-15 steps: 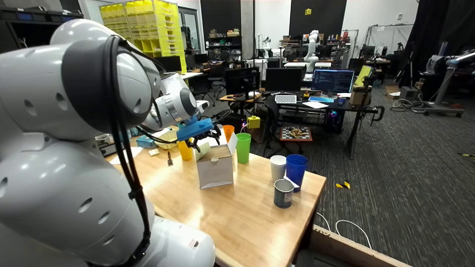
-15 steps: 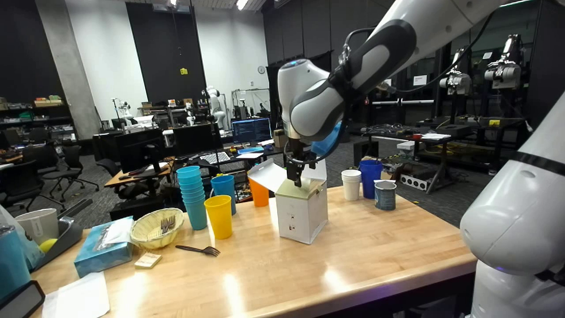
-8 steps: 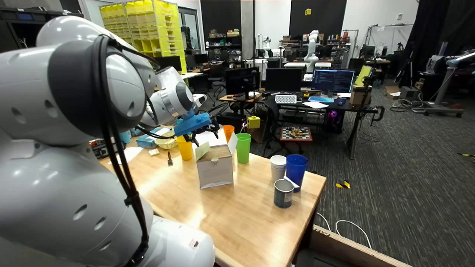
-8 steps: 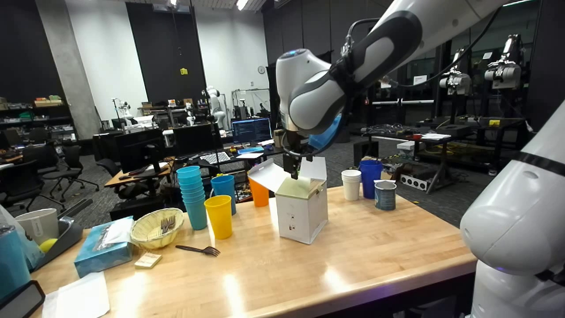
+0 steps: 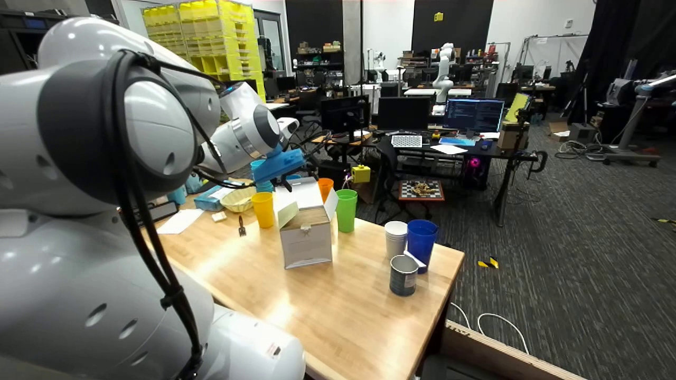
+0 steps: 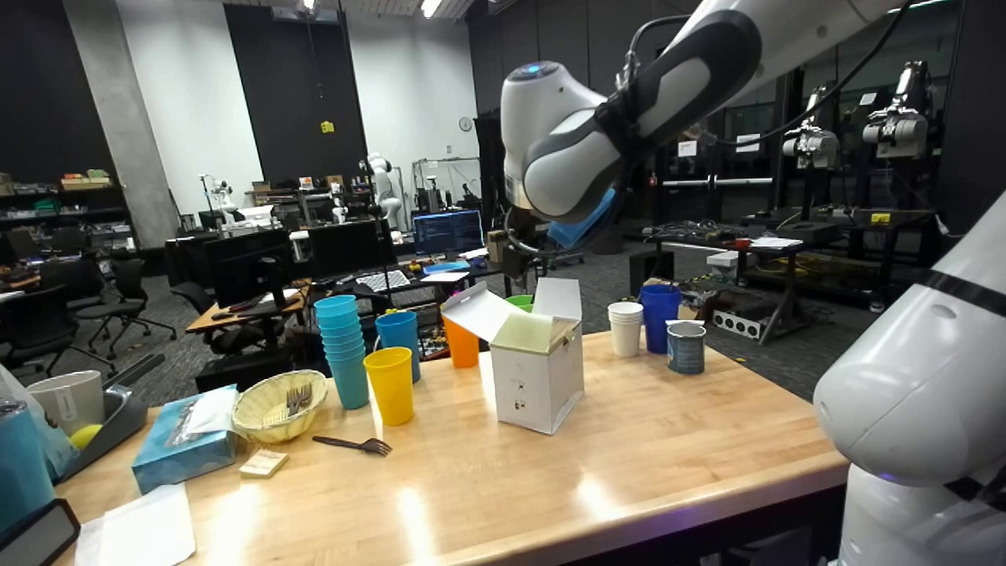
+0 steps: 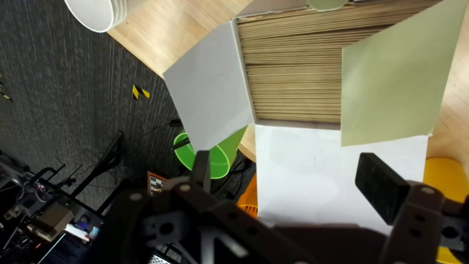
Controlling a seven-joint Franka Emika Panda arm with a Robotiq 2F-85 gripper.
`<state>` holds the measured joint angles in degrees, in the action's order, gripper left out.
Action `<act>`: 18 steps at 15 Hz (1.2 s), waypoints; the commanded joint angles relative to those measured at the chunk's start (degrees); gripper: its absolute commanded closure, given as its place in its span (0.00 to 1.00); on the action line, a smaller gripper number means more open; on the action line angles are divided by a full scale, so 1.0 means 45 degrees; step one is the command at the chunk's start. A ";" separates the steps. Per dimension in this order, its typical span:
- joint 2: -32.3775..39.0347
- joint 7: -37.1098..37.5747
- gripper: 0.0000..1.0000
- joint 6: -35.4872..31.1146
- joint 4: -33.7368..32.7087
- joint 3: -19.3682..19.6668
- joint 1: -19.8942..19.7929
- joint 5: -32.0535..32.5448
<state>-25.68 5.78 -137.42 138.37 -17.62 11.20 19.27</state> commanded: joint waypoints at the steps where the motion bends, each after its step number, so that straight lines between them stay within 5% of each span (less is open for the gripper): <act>1: -0.0367 0.0055 0.00 -0.0192 -0.0115 0.0325 -0.0300 -0.0130; 13: -0.0095 -0.4625 0.00 0.1358 -0.0984 0.3468 0.0338 -0.4339; 18: -0.0138 -0.5212 0.00 0.1669 -0.0786 0.3573 0.0005 -0.4522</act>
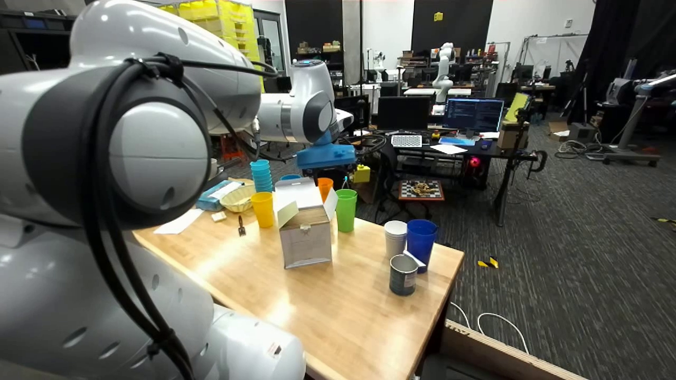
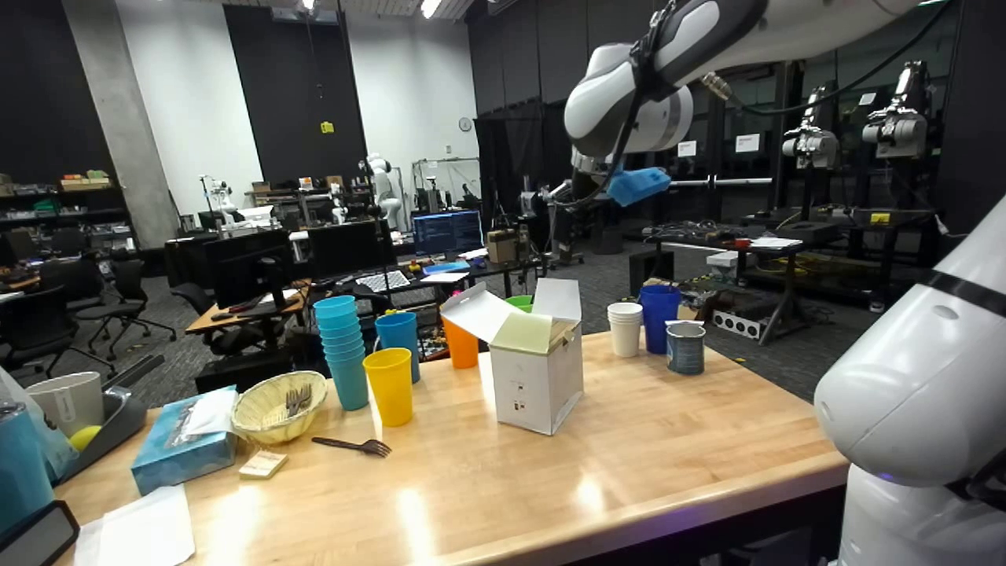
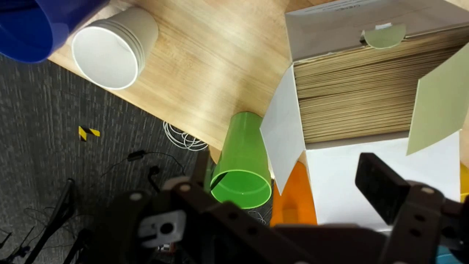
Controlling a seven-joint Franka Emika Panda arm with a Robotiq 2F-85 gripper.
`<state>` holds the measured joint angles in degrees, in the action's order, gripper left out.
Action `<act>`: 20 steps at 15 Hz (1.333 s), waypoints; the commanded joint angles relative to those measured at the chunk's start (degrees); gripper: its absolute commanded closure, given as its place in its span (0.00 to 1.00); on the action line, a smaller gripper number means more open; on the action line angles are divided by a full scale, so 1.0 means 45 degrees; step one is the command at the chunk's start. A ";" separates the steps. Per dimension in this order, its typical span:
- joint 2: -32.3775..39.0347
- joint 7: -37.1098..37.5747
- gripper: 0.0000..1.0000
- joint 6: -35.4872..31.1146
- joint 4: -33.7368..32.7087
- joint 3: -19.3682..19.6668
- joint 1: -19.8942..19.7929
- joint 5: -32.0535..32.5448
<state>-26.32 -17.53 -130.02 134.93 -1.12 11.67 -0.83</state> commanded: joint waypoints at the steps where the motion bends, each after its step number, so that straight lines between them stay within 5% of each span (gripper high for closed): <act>1: 0.0014 -0.0093 0.00 0.0065 -0.0023 -0.0056 -0.0104 -0.0075; 10: 0.0057 -0.0103 0.00 0.0090 -0.0023 -0.0069 -0.0063 -0.0081; 20: 0.0133 -0.1532 0.00 0.1661 -0.0465 0.0411 0.0251 -0.1638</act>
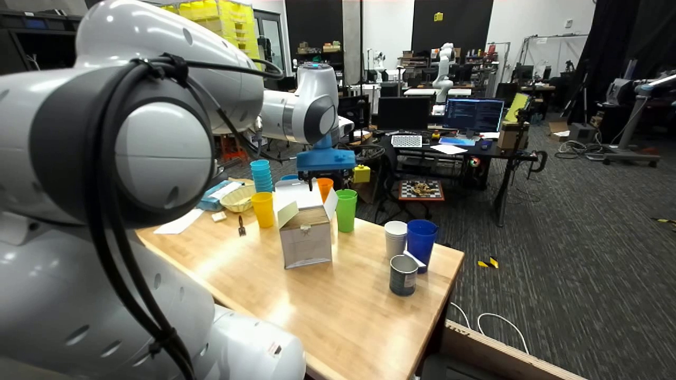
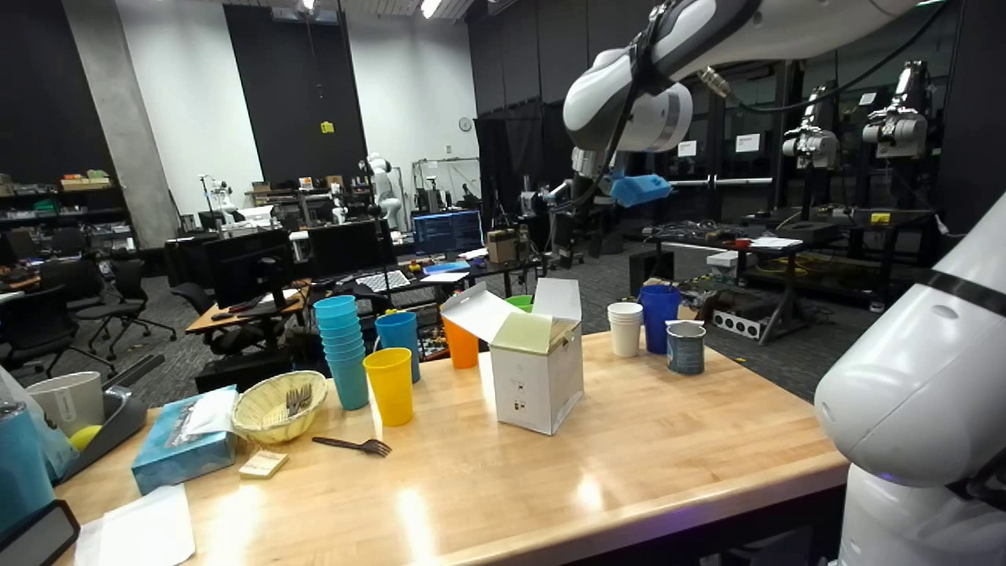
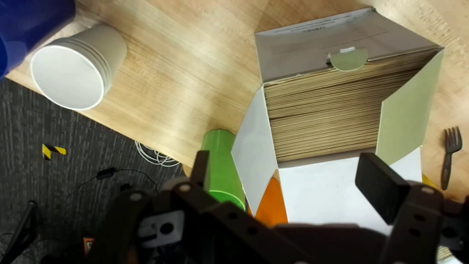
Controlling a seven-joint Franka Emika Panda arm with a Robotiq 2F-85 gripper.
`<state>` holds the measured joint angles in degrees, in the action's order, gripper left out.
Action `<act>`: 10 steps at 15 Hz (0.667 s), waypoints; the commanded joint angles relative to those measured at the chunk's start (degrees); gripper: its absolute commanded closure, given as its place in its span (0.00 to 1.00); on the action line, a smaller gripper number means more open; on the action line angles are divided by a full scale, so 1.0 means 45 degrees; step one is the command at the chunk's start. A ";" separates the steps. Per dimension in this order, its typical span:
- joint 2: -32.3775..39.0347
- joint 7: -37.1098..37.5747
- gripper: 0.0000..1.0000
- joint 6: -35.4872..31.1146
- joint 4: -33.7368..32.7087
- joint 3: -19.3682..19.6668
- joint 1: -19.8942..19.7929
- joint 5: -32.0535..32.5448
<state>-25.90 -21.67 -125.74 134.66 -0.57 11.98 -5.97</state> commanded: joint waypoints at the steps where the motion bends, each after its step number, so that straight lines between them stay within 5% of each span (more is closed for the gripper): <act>1: 0.0105 -0.0786 0.00 0.0802 -0.0495 0.0345 0.0188 -0.0646; 10: 0.1513 -0.1783 0.00 0.1022 -0.1305 0.0601 0.0051 -0.1531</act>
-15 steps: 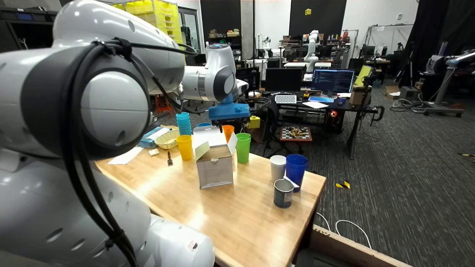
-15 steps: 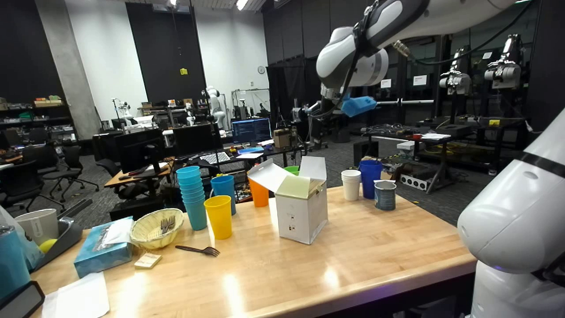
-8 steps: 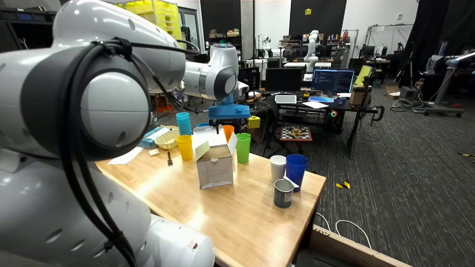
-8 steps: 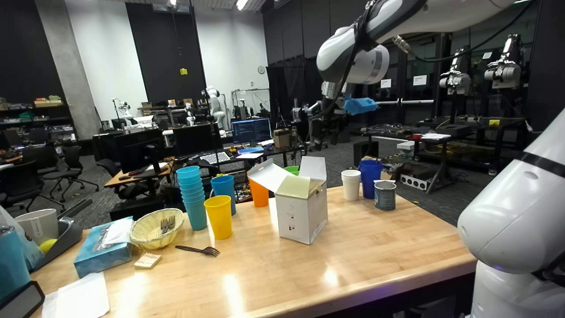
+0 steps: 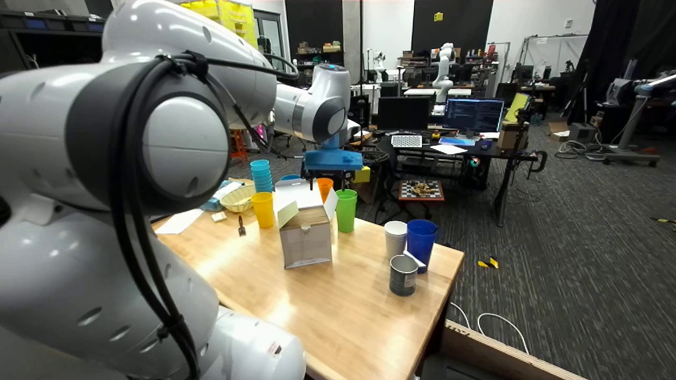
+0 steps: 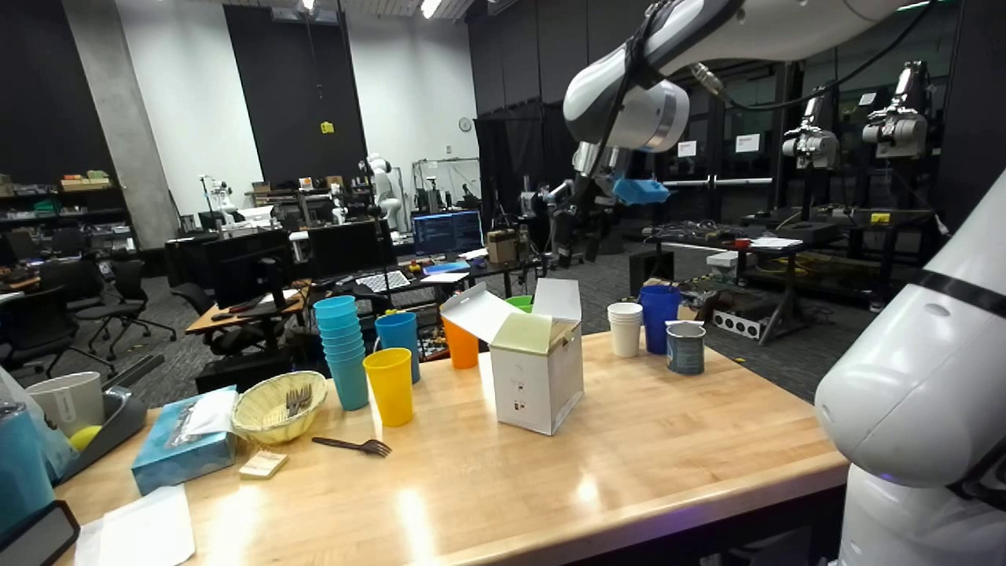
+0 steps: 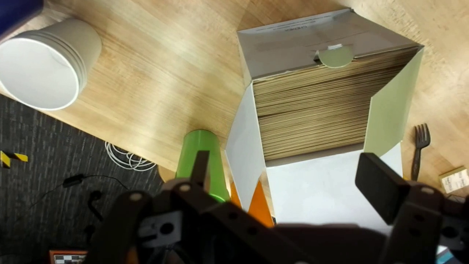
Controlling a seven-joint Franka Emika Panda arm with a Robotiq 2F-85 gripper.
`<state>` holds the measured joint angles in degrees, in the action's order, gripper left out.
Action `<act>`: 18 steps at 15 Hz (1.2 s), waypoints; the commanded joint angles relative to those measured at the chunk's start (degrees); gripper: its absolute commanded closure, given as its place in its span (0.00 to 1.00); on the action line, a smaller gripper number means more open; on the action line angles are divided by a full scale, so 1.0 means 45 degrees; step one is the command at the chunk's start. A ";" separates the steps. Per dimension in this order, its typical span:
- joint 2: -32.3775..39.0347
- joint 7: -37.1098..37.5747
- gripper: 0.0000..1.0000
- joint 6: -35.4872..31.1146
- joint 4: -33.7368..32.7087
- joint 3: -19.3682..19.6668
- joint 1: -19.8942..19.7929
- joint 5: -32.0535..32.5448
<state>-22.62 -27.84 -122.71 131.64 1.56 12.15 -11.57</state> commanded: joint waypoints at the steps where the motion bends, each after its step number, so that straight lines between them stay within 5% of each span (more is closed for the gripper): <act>1: 0.0997 -0.0368 0.00 0.0363 -0.0741 0.0076 -0.0033 -0.0223; 18: 0.2434 -0.0536 0.00 0.1751 -0.2047 -0.0285 -0.0382 -0.0399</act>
<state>-12.39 -28.89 -117.77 124.40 0.92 11.34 -11.85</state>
